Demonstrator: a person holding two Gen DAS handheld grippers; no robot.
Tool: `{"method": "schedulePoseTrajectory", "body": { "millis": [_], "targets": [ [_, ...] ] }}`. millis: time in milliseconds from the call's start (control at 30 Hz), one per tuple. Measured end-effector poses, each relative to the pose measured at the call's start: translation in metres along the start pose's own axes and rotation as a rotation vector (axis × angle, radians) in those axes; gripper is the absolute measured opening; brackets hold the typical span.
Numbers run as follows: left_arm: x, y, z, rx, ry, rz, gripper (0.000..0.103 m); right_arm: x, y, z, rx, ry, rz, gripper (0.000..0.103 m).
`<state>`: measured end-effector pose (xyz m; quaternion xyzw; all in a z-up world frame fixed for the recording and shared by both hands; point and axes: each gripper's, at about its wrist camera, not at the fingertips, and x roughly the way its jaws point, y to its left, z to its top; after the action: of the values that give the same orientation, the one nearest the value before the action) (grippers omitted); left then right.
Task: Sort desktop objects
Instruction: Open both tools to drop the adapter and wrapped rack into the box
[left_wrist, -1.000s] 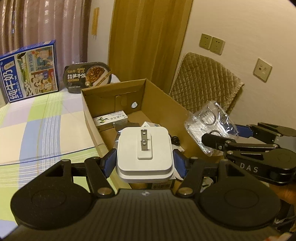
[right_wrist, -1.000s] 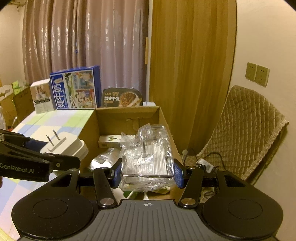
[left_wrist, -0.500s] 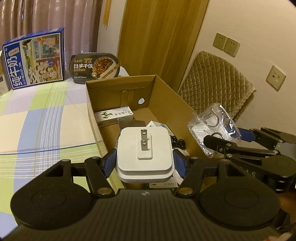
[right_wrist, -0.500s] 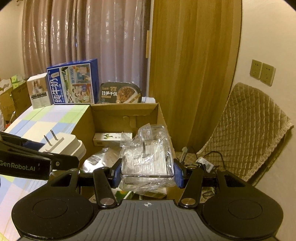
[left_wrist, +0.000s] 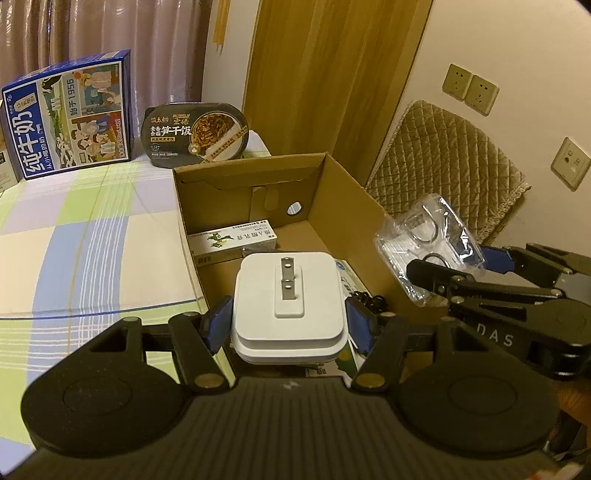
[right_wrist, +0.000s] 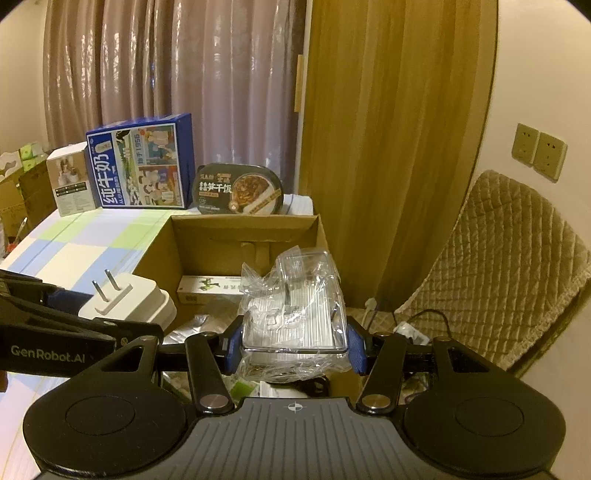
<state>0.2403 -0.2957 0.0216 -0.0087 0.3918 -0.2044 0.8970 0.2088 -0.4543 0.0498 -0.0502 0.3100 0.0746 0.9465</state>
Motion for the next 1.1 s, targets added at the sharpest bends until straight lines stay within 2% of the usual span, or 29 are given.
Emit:
{"method": "schedulePoseTrajectory", "body": {
  "millis": [700,767,1100],
  "targets": [
    [0.028,0.002,0.01,0.0,0.018,0.021,0.06,0.023,-0.005,0.004,0.011,0.03,-0.013,0.051],
    [0.028,0.003,0.011,0.003,0.014,0.034,0.066,0.023,-0.006,0.004,0.014,0.031,-0.013,0.051],
    [0.02,0.008,0.01,0.03,-0.003,0.043,0.066,0.025,-0.005,0.003,0.018,0.037,-0.007,0.051]
  ]
}}
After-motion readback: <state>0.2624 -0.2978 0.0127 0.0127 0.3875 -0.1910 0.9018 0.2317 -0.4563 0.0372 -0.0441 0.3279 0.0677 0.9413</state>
